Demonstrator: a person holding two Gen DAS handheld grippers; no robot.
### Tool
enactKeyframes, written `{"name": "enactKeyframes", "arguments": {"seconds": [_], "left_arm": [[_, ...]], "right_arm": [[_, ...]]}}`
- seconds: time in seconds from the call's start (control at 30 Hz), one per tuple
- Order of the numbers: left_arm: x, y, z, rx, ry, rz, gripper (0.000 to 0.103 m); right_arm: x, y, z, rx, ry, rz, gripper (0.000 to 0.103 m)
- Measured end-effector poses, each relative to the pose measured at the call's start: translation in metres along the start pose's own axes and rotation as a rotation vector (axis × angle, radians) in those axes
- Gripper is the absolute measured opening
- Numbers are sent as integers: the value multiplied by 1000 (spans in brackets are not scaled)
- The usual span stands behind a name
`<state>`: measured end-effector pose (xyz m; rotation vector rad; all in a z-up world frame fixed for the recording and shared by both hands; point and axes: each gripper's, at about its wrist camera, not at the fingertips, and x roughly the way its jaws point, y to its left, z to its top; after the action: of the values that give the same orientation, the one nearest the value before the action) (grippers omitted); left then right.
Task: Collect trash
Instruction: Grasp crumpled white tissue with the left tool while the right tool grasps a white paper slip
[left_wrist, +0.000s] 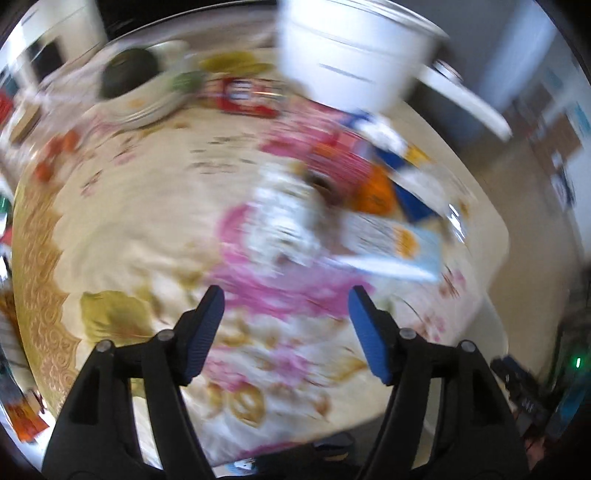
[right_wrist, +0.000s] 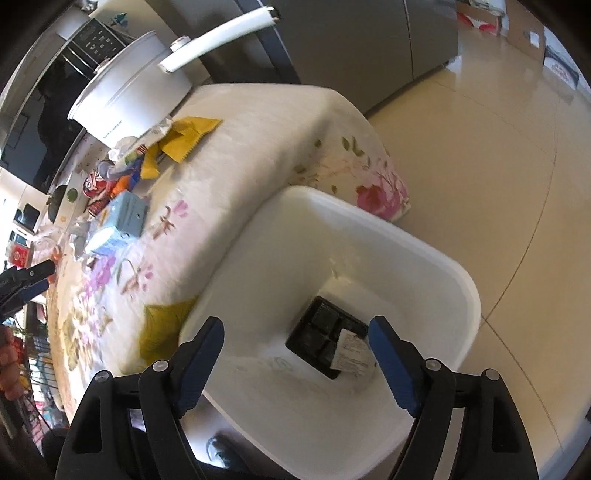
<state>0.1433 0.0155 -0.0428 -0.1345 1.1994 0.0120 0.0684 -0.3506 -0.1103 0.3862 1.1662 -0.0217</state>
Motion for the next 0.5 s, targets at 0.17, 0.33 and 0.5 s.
{"name": "enactKeyframes", "arguments": {"seconds": [0.17, 0.33, 0.5], "left_arm": [[8, 30, 15, -102, -2, -31, 73], [24, 24, 30, -106, 25, -67, 73], [42, 14, 38, -120, 35, -99, 73]], "right_arm": [[-3, 33, 18, -36, -7, 86, 82], [4, 65, 44, -54, -9, 140, 82], [12, 76, 79, -9, -31, 185, 82]]}}
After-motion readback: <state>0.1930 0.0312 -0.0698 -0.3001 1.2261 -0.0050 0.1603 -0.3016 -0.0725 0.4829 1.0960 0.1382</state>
